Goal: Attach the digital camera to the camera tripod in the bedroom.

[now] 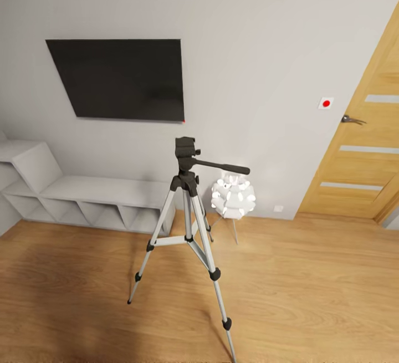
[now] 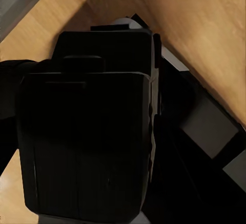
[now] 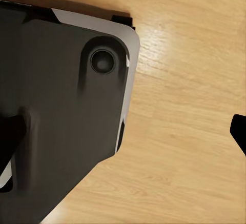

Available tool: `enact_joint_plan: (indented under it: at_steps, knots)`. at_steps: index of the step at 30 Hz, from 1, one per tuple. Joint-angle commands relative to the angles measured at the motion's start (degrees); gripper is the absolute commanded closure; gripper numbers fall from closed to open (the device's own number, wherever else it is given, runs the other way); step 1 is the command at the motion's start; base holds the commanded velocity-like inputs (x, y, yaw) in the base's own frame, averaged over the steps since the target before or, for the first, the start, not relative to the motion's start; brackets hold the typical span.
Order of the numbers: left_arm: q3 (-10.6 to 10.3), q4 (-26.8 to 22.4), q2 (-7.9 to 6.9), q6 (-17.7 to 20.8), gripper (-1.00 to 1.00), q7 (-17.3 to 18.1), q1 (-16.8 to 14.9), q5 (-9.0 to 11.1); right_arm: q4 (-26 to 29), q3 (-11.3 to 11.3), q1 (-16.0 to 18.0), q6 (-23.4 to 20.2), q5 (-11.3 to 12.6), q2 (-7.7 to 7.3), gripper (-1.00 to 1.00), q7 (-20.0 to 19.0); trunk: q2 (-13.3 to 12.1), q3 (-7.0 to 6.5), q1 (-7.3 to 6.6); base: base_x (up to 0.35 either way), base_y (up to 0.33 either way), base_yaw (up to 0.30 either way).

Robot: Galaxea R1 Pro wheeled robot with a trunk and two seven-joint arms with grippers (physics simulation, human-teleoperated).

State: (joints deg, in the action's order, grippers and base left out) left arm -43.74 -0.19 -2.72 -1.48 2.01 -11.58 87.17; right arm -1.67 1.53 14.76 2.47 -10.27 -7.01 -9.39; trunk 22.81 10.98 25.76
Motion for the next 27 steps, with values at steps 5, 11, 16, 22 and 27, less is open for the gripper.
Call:
enact_joint_plan:
  at_steps: [5, 11, 16, 22, 27]
  knots:
    - [-0.5, 0.0, 0.00, -0.1, 1.00, 0.3, 0.0, 0.5, -0.2, 0.2, 0.1, 0.3, -0.5, -0.13, -1.00, -0.2, 0.1, 0.25, 0.03, 0.000, 0.000, 0.000]
    - [-0.5, 0.0, 0.00, -0.1, 1.00, 0.3, 0.0, 0.5, -0.2, 0.2, 0.1, 0.3, -0.5, -0.13, -1.00, -0.2, 0.1, 0.28, 0.03, 0.000, 0.000, 0.000]
    - [-0.5, 0.0, 0.00, -0.1, 1.00, 0.3, 0.0, 0.5, -0.2, 0.2, 0.1, 0.3, -0.5, -0.13, -1.00, -0.2, 0.1, 0.28, 0.03, 0.000, 0.000, 0.000]
    - [-0.5, 0.0, 0.00, -0.1, 1.00, 0.3, 0.0, 0.5, -0.2, 0.3, 0.1, 0.1, -0.3, 0.02, -1.00, -0.3, 0.1, 0.28, 0.03, 0.000, 0.000, 0.001]
    - [-0.5, 0.0, 0.00, -0.2, 1.00, 0.3, 0.0, 0.5, -0.2, 0.3, 0.1, 0.1, -0.3, 0.00, -1.00, -0.2, 0.1, 0.28, 0.03, 0.000, 0.000, 0.142]
